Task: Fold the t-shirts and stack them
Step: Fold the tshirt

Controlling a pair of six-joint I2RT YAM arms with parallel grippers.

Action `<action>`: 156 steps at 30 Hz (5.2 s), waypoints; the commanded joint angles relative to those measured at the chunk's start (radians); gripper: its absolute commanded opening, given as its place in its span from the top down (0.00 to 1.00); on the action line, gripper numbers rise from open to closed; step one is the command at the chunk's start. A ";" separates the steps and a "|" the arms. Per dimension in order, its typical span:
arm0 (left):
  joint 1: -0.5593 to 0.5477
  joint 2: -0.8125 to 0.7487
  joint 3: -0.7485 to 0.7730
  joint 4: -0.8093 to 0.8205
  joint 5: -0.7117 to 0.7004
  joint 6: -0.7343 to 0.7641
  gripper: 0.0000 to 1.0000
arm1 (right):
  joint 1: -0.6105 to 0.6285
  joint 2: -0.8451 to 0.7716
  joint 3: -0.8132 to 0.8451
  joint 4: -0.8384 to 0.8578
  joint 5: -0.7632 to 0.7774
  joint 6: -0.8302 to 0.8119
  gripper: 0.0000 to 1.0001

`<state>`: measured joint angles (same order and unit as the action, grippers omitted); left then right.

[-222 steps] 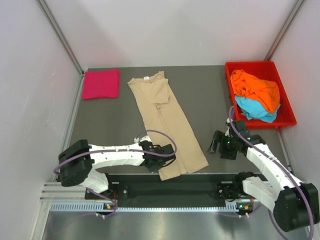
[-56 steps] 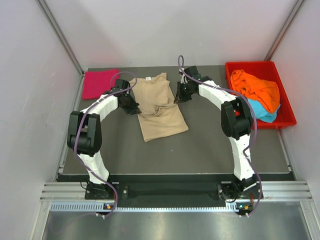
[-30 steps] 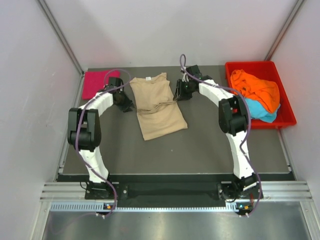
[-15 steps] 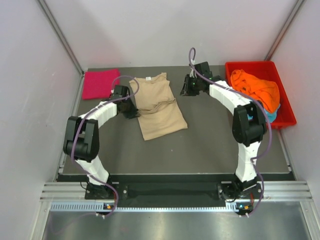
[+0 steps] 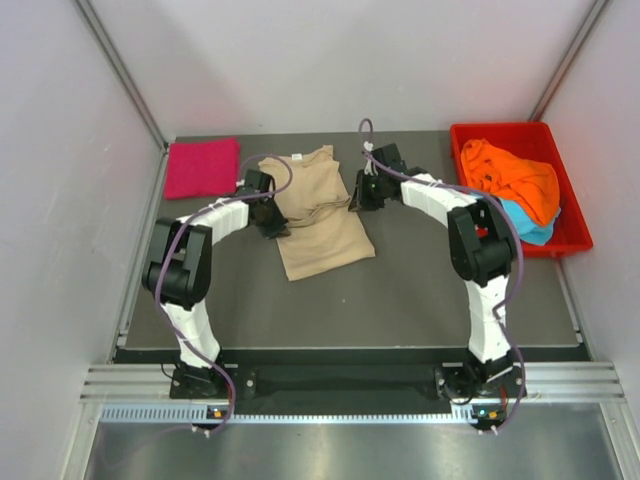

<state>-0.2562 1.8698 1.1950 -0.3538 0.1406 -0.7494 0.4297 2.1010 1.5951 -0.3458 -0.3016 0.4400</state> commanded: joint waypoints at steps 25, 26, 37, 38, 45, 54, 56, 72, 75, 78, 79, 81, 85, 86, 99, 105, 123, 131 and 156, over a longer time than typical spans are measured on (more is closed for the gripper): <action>0.113 -0.067 0.118 0.009 -0.061 0.173 0.69 | -0.065 0.174 0.308 0.024 -0.180 -0.196 0.72; 0.123 -0.078 0.104 0.031 -0.033 0.182 0.68 | -0.066 0.171 0.309 0.016 -0.189 -0.216 0.71; 0.140 -0.032 0.003 0.118 0.097 0.266 0.63 | -0.085 0.246 0.339 -0.035 -0.291 -0.320 0.61; 0.140 -0.023 0.003 0.122 0.102 0.266 0.63 | -0.088 0.257 0.339 -0.032 -0.292 -0.319 0.61; 0.140 0.041 0.023 0.157 0.085 0.269 0.69 | -0.091 0.274 0.309 0.037 -0.291 -0.276 0.74; 0.140 0.109 0.083 0.144 0.080 0.257 1.00 | -0.108 0.264 0.260 0.065 -0.145 -0.202 1.00; 0.140 0.112 0.090 0.141 0.070 0.245 1.00 | -0.121 0.257 0.240 0.090 -0.149 -0.173 1.00; 0.146 -0.021 0.101 0.029 0.002 0.216 0.62 | -0.124 0.093 0.132 0.023 -0.053 -0.119 0.69; 0.144 -0.066 0.101 -0.052 -0.053 0.217 0.60 | -0.126 0.015 0.074 -0.050 -0.042 -0.089 0.62; 0.134 -0.171 0.016 -0.117 -0.081 0.202 0.59 | -0.114 -0.096 -0.080 -0.053 -0.057 -0.099 0.60; 0.127 -0.201 -0.018 -0.106 -0.056 0.200 0.59 | -0.103 -0.151 -0.121 -0.048 -0.059 -0.109 0.59; 0.108 -0.259 -0.128 -0.088 -0.024 0.196 0.60 | -0.092 -0.200 -0.238 -0.021 -0.074 -0.122 0.58; 0.060 -0.415 -0.338 -0.028 0.098 0.154 0.61 | -0.086 -0.300 -0.415 0.017 -0.093 -0.156 0.57; 0.048 -0.443 -0.365 -0.016 0.109 0.141 0.61 | -0.085 -0.306 -0.429 0.027 -0.105 -0.162 0.57; -0.048 -0.443 -0.499 0.136 0.126 0.048 0.58 | -0.069 -0.279 -0.515 0.140 -0.255 -0.190 0.56; -0.049 -0.394 -0.486 0.144 0.087 0.061 0.58 | -0.060 -0.250 -0.511 0.148 -0.257 -0.192 0.56; -0.110 -0.417 -0.440 -0.056 0.056 0.094 1.00 | 0.006 -0.461 -0.793 0.215 -0.110 -0.015 1.00; -0.202 -0.584 -0.548 -0.188 0.005 0.084 1.00 | 0.147 -0.757 -1.066 0.091 0.142 0.141 1.00; -0.016 -0.318 -0.047 -0.038 -0.040 0.165 0.69 | 0.244 -0.909 -0.949 -0.013 0.240 0.154 0.66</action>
<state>-0.3119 1.4414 1.0416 -0.5228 0.0517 -0.6590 0.6655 1.1667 0.6086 -0.3897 -0.0566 0.6281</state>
